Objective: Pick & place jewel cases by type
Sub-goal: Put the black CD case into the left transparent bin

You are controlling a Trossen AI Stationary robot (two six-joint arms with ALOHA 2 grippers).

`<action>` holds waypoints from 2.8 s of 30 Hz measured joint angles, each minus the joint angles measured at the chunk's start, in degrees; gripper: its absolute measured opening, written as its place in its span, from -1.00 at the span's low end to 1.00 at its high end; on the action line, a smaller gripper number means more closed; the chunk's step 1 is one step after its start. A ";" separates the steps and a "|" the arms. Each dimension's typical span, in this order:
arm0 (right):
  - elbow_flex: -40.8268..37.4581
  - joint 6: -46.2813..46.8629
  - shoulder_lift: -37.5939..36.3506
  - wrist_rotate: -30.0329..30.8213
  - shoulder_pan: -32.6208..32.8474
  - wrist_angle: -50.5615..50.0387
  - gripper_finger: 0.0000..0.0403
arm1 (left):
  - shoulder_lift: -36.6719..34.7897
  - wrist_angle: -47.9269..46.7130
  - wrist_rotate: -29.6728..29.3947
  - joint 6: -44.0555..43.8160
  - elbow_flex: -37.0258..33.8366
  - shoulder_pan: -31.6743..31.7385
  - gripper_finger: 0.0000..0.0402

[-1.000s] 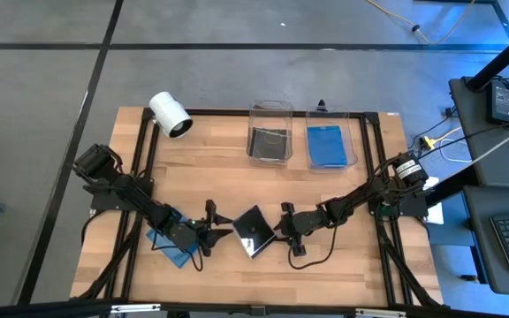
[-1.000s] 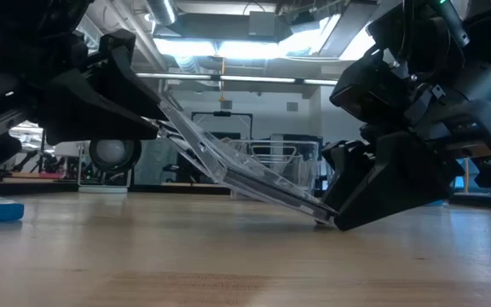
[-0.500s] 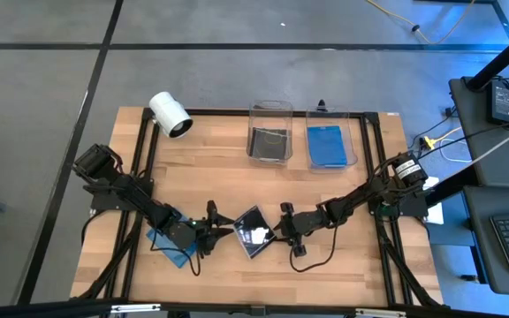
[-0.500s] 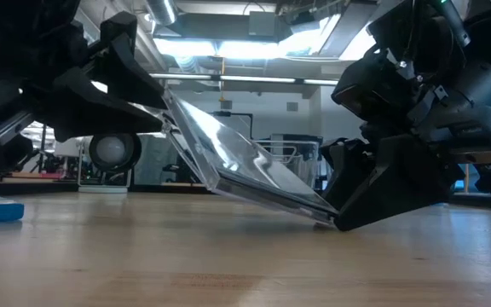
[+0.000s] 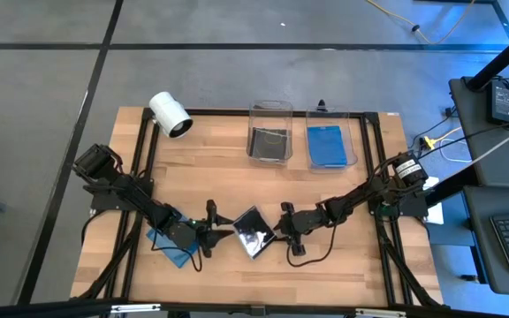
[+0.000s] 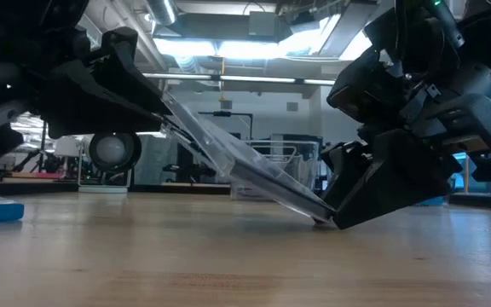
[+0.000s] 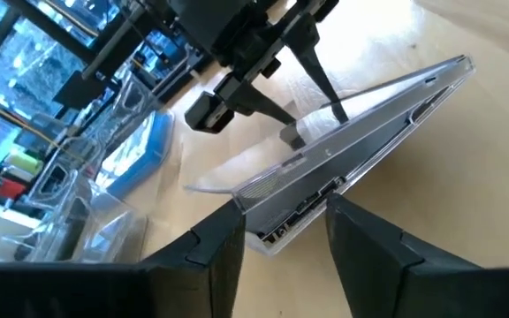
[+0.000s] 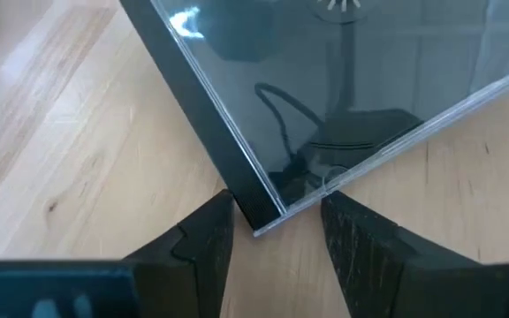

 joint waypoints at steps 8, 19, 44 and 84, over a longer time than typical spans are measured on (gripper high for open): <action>-0.02 1.57 0.00 -2.16 -0.04 0.36 -0.14 | 0.00 0.04 1.47 -2.33 0.00 -0.02 -0.24; -0.07 4.19 0.02 -5.17 -0.09 0.88 -0.14 | 0.00 0.06 1.37 -2.31 0.00 -0.06 -0.24; -0.07 -6.40 0.17 -1.57 0.17 1.60 -0.15 | 0.67 -0.96 2.76 -24.63 0.00 5.04 -0.24; 0.74 -18.23 -3.02 0.44 -16.71 -0.94 -0.15 | 7.75 -29.11 8.46 -69.58 17.31 -3.22 -0.36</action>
